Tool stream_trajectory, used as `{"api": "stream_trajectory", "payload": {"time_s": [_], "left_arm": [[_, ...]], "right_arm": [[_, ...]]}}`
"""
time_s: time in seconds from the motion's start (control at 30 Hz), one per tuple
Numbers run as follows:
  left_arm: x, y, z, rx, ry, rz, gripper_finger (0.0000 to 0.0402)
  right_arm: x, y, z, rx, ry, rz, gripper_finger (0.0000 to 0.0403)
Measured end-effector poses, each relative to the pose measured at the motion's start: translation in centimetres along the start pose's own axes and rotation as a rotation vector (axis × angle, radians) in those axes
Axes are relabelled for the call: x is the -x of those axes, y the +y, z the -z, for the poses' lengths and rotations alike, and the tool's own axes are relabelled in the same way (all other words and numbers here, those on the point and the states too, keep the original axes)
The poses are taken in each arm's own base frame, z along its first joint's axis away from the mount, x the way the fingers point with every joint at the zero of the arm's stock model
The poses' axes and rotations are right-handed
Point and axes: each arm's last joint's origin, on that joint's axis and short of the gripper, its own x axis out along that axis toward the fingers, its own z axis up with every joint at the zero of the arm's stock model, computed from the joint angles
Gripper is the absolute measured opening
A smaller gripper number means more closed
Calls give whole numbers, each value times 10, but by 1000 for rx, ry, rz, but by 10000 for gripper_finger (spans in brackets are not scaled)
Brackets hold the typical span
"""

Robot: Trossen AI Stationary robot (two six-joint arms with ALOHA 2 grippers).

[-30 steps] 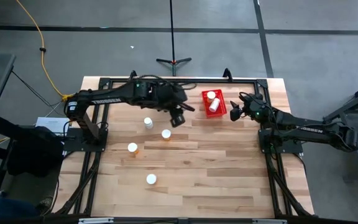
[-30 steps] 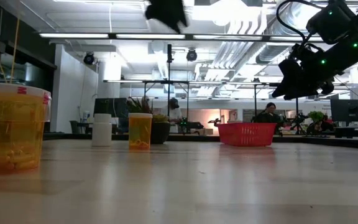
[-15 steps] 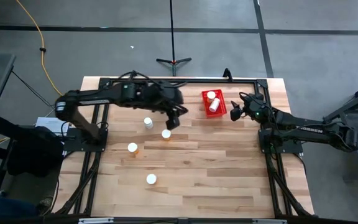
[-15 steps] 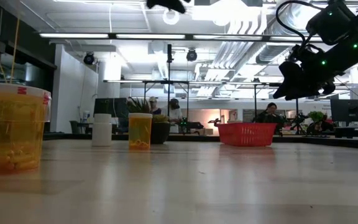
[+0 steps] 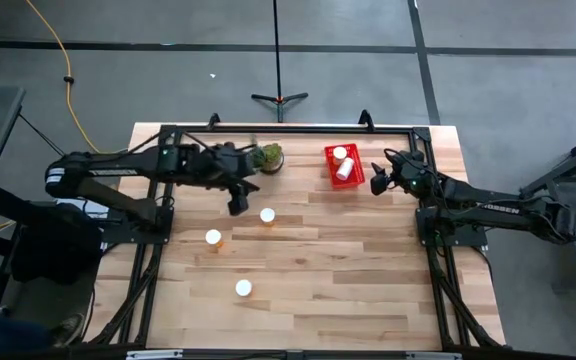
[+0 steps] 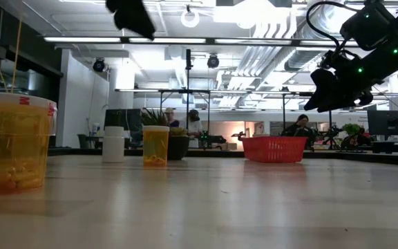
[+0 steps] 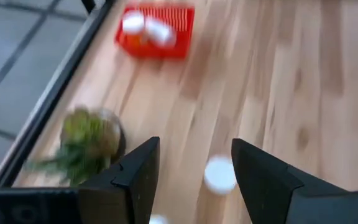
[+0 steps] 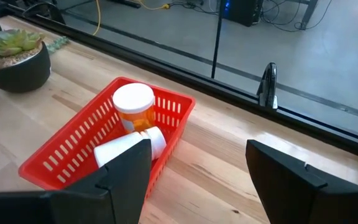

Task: Pick and place pill bottles into a basket
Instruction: Put the white pill bottle into the bin

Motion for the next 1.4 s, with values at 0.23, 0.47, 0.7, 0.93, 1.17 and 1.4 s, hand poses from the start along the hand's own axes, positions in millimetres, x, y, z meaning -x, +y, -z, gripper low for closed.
{"api": "stream_trajectory", "payload": {"time_s": [0.23,0.47,0.7,0.93,1.17,1.4], "left_arm": [[-20,-2,21,-72,103,-6,302],[-30,-2,33,-23,198,-75,391],[-34,-1,34,172,204,-148,390],[-45,-2,55,156,294,-139,363],[-61,-4,79,102,326,-130,356],[-72,-6,92,-29,329,-70,354]], "right_arm": [[0,0,0,-30,5,-4,252],[0,0,1,-28,13,-7,252],[0,-1,1,-44,14,6,252],[0,-1,3,-40,29,11,252],[0,-1,4,-29,41,11,252],[0,-2,8,-10,76,14,252]]}}
